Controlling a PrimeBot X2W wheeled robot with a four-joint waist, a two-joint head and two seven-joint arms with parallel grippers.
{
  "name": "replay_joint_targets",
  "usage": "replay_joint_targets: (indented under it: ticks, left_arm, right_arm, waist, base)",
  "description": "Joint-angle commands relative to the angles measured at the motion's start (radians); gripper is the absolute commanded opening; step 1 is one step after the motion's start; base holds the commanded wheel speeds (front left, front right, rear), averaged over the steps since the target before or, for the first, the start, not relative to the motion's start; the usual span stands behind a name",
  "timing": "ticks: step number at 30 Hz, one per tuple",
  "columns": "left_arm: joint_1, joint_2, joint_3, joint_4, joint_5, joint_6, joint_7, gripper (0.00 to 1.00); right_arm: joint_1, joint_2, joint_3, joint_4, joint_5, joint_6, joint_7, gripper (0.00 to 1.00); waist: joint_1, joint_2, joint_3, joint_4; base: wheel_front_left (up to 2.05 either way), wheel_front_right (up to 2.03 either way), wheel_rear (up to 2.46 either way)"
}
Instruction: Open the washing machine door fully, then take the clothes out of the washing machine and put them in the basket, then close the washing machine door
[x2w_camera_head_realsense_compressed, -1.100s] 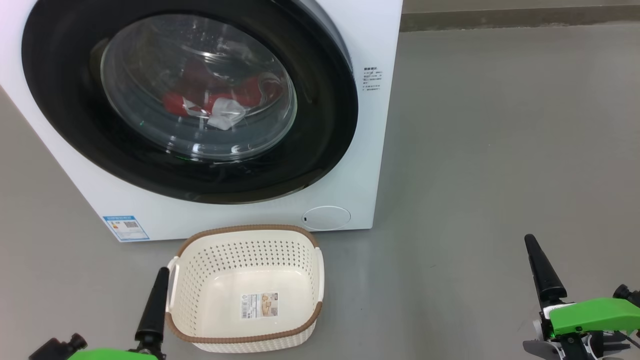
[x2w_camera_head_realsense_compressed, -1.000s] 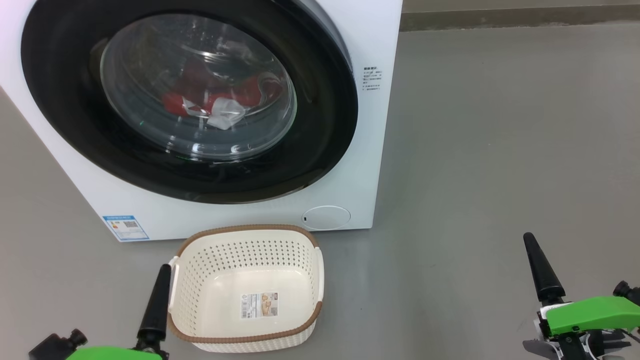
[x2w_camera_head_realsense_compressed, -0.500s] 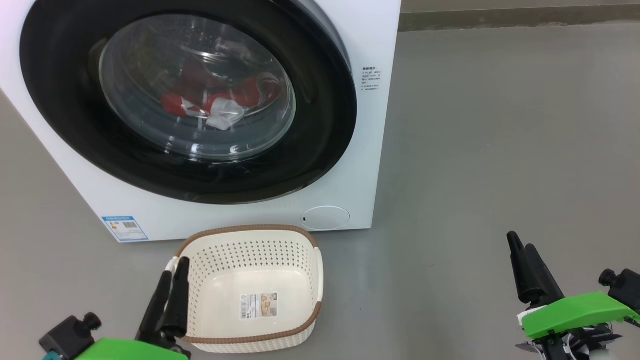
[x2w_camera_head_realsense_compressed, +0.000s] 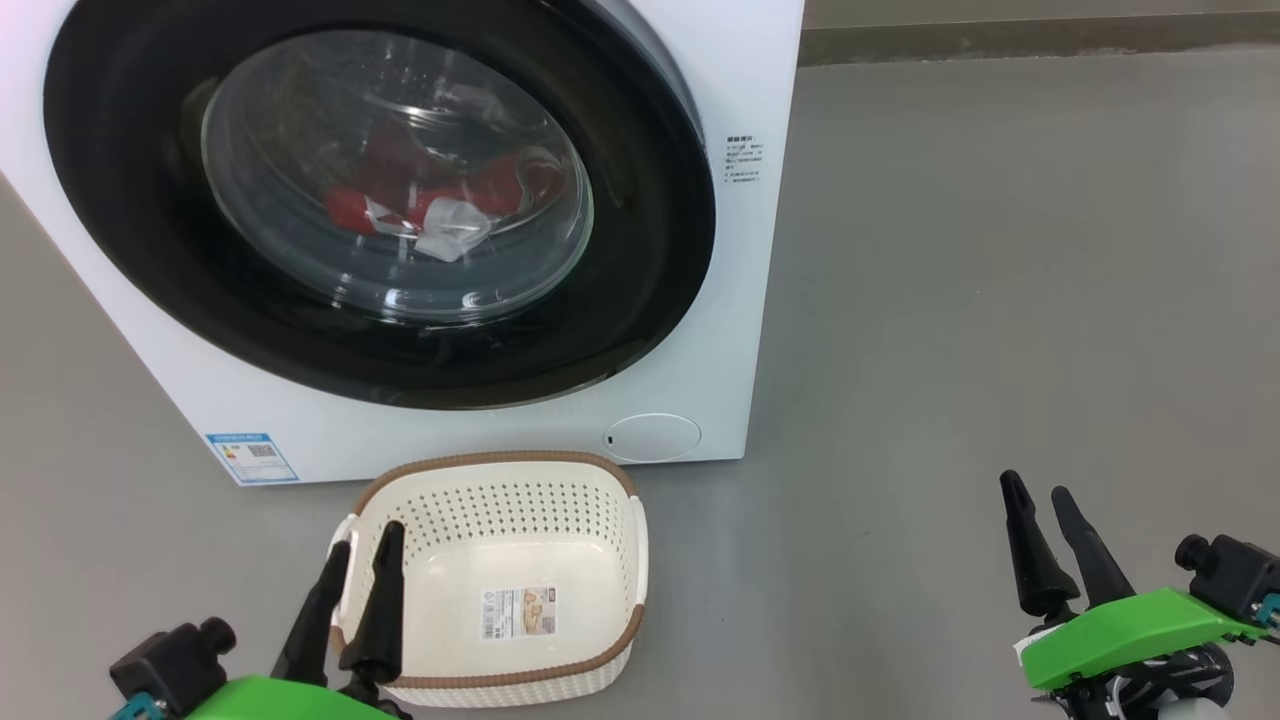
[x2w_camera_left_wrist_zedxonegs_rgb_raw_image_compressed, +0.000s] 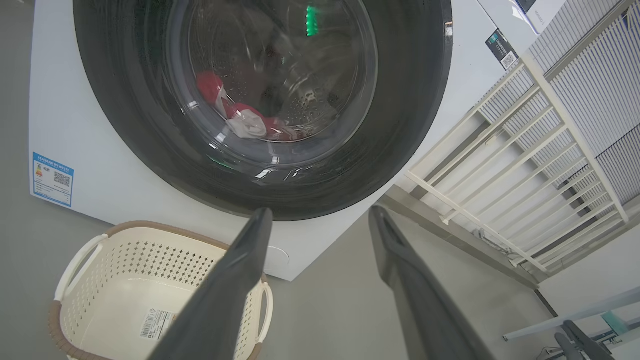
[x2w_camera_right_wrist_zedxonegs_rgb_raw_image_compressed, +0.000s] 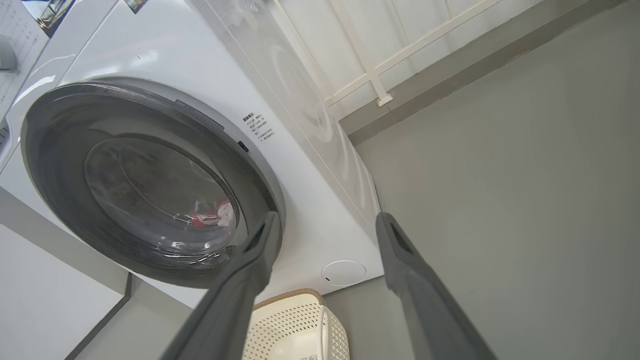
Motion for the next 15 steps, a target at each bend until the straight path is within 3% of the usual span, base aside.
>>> replay_joint_targets:
  ticks: [1,15]
  left_arm:
    - [-0.032,0.016,0.011,-0.025,0.037,0.008,-0.014,1.00]
    - [-0.036,0.023,-0.015,-0.002,0.206,0.042,-0.056,1.00]
  right_arm:
    - [-0.033,-0.011,0.015,-0.023,-0.042,0.000,-0.014,1.00]
    - [-0.035,-0.009,0.026,0.005,-0.220,0.000,-0.055,1.00]
  waist:
    - [-0.0001,0.0000,0.000,0.001]
    - [-0.0001,0.0000,-0.001,0.003]
  base:
    - [0.00,0.00,0.00]
    - [0.00,0.00,0.00]
